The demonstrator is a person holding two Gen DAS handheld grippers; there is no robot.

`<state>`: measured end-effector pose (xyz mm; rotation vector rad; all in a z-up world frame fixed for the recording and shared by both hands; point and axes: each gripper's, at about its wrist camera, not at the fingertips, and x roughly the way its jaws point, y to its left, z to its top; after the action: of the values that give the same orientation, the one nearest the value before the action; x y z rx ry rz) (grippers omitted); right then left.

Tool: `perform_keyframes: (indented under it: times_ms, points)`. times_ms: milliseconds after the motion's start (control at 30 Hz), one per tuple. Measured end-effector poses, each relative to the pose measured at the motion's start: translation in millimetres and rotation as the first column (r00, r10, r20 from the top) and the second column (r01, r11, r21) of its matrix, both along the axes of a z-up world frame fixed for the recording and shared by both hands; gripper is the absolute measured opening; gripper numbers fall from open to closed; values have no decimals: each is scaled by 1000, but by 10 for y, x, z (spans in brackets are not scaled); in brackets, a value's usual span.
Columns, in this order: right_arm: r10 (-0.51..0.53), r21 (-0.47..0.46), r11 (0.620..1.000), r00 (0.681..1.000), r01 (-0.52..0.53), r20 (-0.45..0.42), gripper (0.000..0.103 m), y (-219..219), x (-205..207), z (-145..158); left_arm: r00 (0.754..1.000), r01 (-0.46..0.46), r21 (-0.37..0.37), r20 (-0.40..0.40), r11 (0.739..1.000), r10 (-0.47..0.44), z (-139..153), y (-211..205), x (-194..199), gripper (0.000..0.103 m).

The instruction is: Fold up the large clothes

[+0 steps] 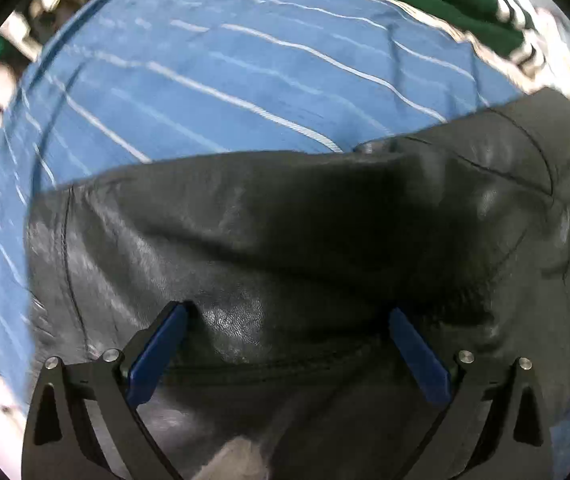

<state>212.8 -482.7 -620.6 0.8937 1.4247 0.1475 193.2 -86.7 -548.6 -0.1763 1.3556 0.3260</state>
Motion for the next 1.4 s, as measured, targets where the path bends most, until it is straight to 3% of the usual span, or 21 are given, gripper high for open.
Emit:
perform_keyframes:
  times_ms: [100,167,333,500,633,733,833,967,1033,1067,1100,1233,1400]
  points:
    - [-76,70,995,997,75,14,49,-72,-83,-346,1000,26,3,16,1000,-26,28,-4,-44,103]
    - [-132,176,977,990,123,42,49,-96,-49,-561,999,31,-2,14,1000,-31,36,4,-68,103]
    - [-191,330,932,977,149,98,53,32,184,-875,999,52,-6,9,999,-52,18,28,12,103]
    - [-241,378,907,966,189,97,54,86,268,-885,999,51,-18,10,999,-51,-7,87,65,103]
    - [-237,347,917,968,196,80,57,-24,-16,-777,999,52,-27,4,998,-52,-18,165,81,103]
    - [-234,397,897,970,192,60,57,23,-198,-906,998,55,-26,8,998,-54,-26,233,117,103]
    - [-274,432,877,957,210,92,57,42,-31,-986,998,56,-28,13,998,-56,13,183,24,103]
    - [-317,419,878,938,233,141,59,131,378,-1008,998,60,-39,12,997,-59,-3,206,27,103]
    - [-343,428,868,927,251,152,56,164,448,-997,998,64,-41,15,997,-63,-8,225,33,103]
    - [-358,440,859,921,260,154,36,184,479,-988,998,63,-42,17,997,-62,-7,240,50,103]
    - [-360,439,859,920,263,153,27,209,507,-978,998,64,-46,11,997,-64,-11,254,75,103]
    - [-384,439,857,903,269,196,20,233,497,-712,994,110,-53,12,992,-110,-1,204,165,103]
    - [-374,391,889,872,239,316,19,234,350,25,972,236,-138,44,962,-232,8,-141,449,103]
